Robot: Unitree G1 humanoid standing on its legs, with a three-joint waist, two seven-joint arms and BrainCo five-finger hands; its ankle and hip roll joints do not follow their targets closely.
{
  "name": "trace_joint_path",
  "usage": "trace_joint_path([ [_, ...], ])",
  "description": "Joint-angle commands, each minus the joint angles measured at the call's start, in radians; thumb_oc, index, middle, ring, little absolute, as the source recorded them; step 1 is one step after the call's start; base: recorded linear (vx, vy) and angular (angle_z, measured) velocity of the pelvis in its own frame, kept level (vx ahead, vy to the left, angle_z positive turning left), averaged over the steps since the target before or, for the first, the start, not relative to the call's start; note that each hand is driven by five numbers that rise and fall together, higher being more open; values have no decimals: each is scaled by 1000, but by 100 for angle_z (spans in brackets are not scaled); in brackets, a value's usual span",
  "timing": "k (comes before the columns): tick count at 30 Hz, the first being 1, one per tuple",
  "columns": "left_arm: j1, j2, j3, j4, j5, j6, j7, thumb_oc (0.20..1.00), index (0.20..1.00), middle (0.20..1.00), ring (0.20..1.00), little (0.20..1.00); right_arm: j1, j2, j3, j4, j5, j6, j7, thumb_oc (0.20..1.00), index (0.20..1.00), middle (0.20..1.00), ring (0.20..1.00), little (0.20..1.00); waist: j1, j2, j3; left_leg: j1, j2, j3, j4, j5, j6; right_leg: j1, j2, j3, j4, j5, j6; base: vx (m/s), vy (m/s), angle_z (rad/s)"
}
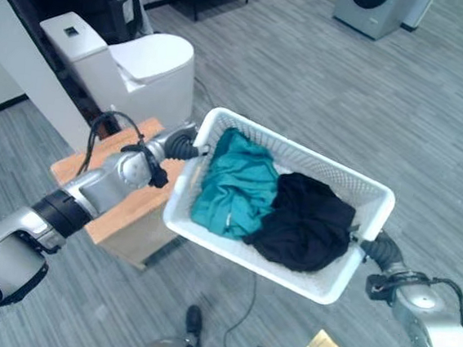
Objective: Grab the laundry basket,head to the washer,open it,put in the laundry and shut it.
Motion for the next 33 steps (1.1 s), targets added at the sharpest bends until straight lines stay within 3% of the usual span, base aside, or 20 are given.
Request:
trace_joint_path([
  [1, -134, -85, -9, 4, -30, -79, 0, 200, 200, 200, 200, 200, -186, -53, -55, -165, 129, -167, 47, 200, 200, 200, 200, 200, 34, -91, 6, 27, 218, 23, 329, -195, -66, -68, 63, 85, 82, -53, -27, 129, -690, 19],
  [2, -135, -78, -5, 2, -35, -79, 5, 200, 200, 200, 200, 200, -193, -56, -50, -162, 135, -171, 40, 200, 200, 200, 200, 200, 43, -97, 20, -7, 228, 14, 408, -175, -52, -59, 75, 90, 85, -60, -39, 95, -512, -1],
  [4, -138, -50, 5, -11, -50, -75, 10, 200, 200, 200, 200, 200, -209, -53, -45, -158, 137, -168, 29, 200, 200, 200, 200, 200, 55, -95, 41, -78, 200, -9, 482, -204, -27, -55, 88, 98, 98, -82, -47, 9, -221, -38],
  [6, -134, -11, 19, -22, -44, -74, 15, 200, 200, 200, 200, 200, -220, -41, -38, -168, 127, -165, 28, 200, 200, 200, 200, 200, 85, -95, 56, -172, 82, -48, 463, -236, -4, -61, 95, 101, 112, -86, -49, 0, -120, -25],
  [8, -126, 21, 25, -27, -32, -71, 17, 200, 200, 200, 200, 200, -229, -32, -25, -177, 130, -168, 37, 200, 200, 200, 200, 200, 105, -89, 58, -216, 25, -56, 378, -194, -10, -58, 116, 106, 141, -110, -49, 156, -111, 2],
  [9, -116, 26, 29, -26, -28, -72, 18, 200, 200, 200, 200, 200, -241, -25, -8, -179, 131, -174, 41, 200, 200, 200, 200, 200, 117, -87, 55, -233, 10, -43, 325, -163, -13, -55, 124, 113, 155, -121, -50, 279, -118, -59],
  [12, -84, 26, 47, -28, -16, -71, 13, 200, 200, 200, 200, 200, -262, 4, 20, -154, 132, -179, 38, 200, 200, 200, 200, 200, 135, -73, 44, -270, -34, 19, 198, -144, -28, -20, 156, 129, 161, -148, -41, 318, -75, -51],
  [16, -46, 23, 63, -41, -12, -69, 6, 200, 200, 200, 200, 200, -306, 60, 72, -119, 102, -168, 31, 200, 200, 200, 200, 200, 155, -76, 21, -273, -49, 100, 147, -151, -18, 40, 160, 158, 125, -150, -25, 300, -1, -31],
  [17, -41, 33, 69, -46, -15, -67, 6, 200, 200, 200, 200, 200, -323, 83, 97, -110, 94, -157, 29, 200, 200, 200, 200, 200, 161, -73, 1, -233, -51, 108, 103, -152, 2, 51, 165, 172, 125, -158, -22, 673, 29, -54],
  [18, -33, 53, 76, -53, -9, -68, 5, 200, 200, 200, 200, 200, -332, 111, 110, -123, 79, -157, 36, 200, 200, 200, 200, 200, 172, -85, -27, -217, -64, 95, 101, -106, 32, 44, 154, 177, 173, -121, -6, 677, 49, -61],
  [19, -24, 60, 81, -52, -10, -68, 8, 200, 200, 200, 200, 200, -338, 117, 111, -131, 73, -153, 45, 200, 200, 200, 200, 200, 172, -96, -32, -208, -77, 92, 121, -104, 45, 34, 139, 188, 222, -68, 28, 677, 65, -65],
  [21, 7, 66, 99, -57, -1, -67, 9, 200, 200, 200, 200, 200, -349, 145, 124, -133, 61, -152, 60, 200, 200, 200, 200, 200, 172, -111, -37, -172, -103, 105, 141, -135, 78, -7, 86, 198, 394, 82, 118, 496, 108, -42],
  [23, 22, 68, 112, -66, 4, -64, 12, 200, 200, 200, 200, 200, -361, 162, 136, -125, 30, -139, 65, 200, 200, 200, 200, 200, 154, -103, -36, -117, -114, 112, 142, -174, 111, -53, 40, 202, 576, 222, 171, 473, 77, -44],
  [24, 32, 68, 121, -67, -1, -64, 16, 200, 200, 200, 200, 200, -367, 174, 143, -112, 19, -137, 65, 200, 200, 200, 200, 200, 142, -89, -29, -92, -116, 100, 141, -191, 128, -88, 40, 220, 668, 250, 164, 297, 36, -38],
  [25, 33, 68, 122, -68, -1, -64, 16, 200, 200, 200, 200, 200, -369, 174, 144, -112, 19, -137, 65, 200, 200, 200, 200, 200, 142, -90, -30, -93, -117, 101, 142, -192, 129, -91, 38, 221, 672, 248, 164, 251, 28, -8],
  [27, 31, 62, 136, -54, -12, -60, 29, 200, 200, 200, 200, 200, -380, 187, 147, -96, 11, -137, 66, 200, 200, 200, 200, 200, 117, -60, -17, -34, -113, 63, 122, -209, 144, -191, 34, 240, 778, 202, 146, 316, 24, 26],
  [29, 15, 46, 140, -41, -25, -59, 37, 200, 200, 200, 200, 200, -383, 184, 140, -90, 22, -140, 63, 200, 200, 200, 200, 200, 84, -18, -1, 36, -97, 13, 95, -211, 130, -291, 3, 254, 706, 113, 89, 398, -14, 44],
  [31, 1, 25, 132, -30, -26, -61, 38, 200, 200, 200, 200, 200, -364, 175, 125, -99, 30, -135, 62, 200, 200, 200, 200, 200, 48, 3, 9, 78, -95, -30, 98, -228, 117, -342, 19, 286, 606, 41, 51, 401, -129, 55],
  [32, 2, 18, 130, -28, -26, -61, 35, 200, 200, 200, 200, 200, -348, 166, 112, -108, 34, -133, 62, 200, 200, 200, 200, 200, 29, 9, 10, 99, -91, -49, 99, -242, 106, -351, 25, 310, 491, 12, 39, 544, -248, 87],
  [33, 2, 4, 135, -9, -29, -61, 40, 200, 200, 200, 200, 200, -330, 153, 98, -127, 43, -132, 66, 200, 200, 200, 200, 200, 12, 13, 6, 133, -90, -61, 92, -269, 88, -359, 8, 325, 263, 45, 46, 531, -251, 106],
])
